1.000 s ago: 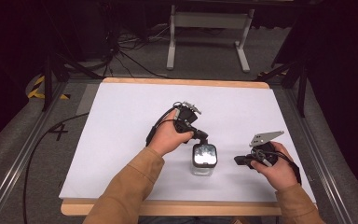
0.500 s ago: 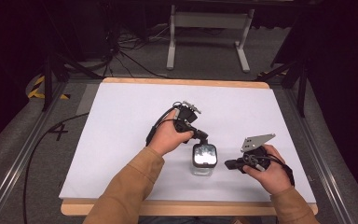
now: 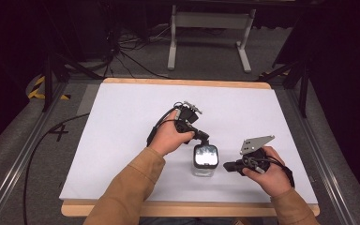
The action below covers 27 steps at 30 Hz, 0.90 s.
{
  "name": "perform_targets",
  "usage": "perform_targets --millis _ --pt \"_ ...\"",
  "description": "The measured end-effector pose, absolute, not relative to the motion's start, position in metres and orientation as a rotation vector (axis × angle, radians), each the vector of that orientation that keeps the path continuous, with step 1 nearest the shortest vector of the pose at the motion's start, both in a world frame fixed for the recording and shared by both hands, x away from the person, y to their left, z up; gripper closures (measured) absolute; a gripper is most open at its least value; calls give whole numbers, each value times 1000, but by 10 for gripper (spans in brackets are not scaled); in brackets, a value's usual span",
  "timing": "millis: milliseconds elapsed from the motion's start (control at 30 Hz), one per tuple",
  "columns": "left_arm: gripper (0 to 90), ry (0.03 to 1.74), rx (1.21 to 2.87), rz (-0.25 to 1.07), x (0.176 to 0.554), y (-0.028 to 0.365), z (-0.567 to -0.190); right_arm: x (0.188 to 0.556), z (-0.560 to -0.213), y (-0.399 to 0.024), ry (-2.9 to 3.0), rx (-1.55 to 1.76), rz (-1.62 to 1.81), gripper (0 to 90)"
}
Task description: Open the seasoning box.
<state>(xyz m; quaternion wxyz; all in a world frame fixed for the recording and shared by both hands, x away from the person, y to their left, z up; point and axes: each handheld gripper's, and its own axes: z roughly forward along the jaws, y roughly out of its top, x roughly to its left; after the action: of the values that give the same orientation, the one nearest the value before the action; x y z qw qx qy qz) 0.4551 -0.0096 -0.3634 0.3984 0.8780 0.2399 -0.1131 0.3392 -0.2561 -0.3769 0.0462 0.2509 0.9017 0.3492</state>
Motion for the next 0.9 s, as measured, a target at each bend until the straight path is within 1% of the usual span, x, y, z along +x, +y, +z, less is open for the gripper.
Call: perform_targets --millis 367,900 --pt "868 633 2212 -307 456 -10 -364 334 -374 -245 2775 692 1101 900" --pt "868 642 2203 -302 455 -9 -364 333 -374 -242 2784 675 1103 900"
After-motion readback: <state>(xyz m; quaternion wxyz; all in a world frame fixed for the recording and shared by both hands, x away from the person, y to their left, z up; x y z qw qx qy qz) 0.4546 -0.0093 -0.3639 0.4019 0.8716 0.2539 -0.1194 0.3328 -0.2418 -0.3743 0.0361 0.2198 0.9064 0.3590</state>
